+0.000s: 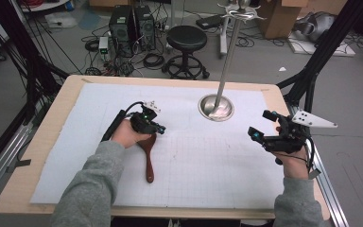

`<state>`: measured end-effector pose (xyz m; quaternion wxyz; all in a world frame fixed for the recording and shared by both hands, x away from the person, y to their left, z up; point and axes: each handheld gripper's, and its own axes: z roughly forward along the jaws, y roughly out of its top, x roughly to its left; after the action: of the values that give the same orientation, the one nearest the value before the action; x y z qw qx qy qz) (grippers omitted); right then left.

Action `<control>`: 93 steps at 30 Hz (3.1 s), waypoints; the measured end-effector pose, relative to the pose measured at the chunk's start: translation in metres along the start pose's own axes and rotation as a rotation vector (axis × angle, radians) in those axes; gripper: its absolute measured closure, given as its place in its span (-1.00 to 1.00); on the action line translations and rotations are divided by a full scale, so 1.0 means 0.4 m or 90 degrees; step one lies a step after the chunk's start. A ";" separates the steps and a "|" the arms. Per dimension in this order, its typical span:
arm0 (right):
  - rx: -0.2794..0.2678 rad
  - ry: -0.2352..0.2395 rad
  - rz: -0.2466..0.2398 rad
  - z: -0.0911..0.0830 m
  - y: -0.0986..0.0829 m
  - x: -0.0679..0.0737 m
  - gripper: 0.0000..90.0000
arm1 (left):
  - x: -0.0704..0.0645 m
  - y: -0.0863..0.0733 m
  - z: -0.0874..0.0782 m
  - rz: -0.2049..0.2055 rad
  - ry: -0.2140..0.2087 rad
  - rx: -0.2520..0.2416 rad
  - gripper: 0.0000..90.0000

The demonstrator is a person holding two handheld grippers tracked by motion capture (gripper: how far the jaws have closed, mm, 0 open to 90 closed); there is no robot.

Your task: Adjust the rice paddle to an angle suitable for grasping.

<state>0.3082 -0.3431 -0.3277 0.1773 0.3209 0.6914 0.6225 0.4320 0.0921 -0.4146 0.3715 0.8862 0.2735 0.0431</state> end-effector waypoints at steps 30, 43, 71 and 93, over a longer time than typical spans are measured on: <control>0.004 -0.033 0.011 -0.007 -0.011 0.004 -0.99 | 0.019 -0.053 -0.007 0.024 0.022 0.051 0.99; 0.017 -0.026 0.001 0.001 -0.012 0.013 -0.99 | 0.015 -0.119 -0.072 0.033 0.042 0.051 0.99; 0.042 -0.009 -0.004 0.027 -0.016 0.020 -0.99 | -0.003 -0.223 -0.151 -0.034 0.071 0.011 0.99; 0.047 -0.006 -0.009 0.037 -0.018 0.019 -0.99 | -0.049 -0.308 -0.215 -0.055 0.088 -0.009 0.99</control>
<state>0.3106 -0.3273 -0.3359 0.1730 0.3251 0.7155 0.5936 0.3358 0.2072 -0.4342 0.3591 0.8659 0.3364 0.0903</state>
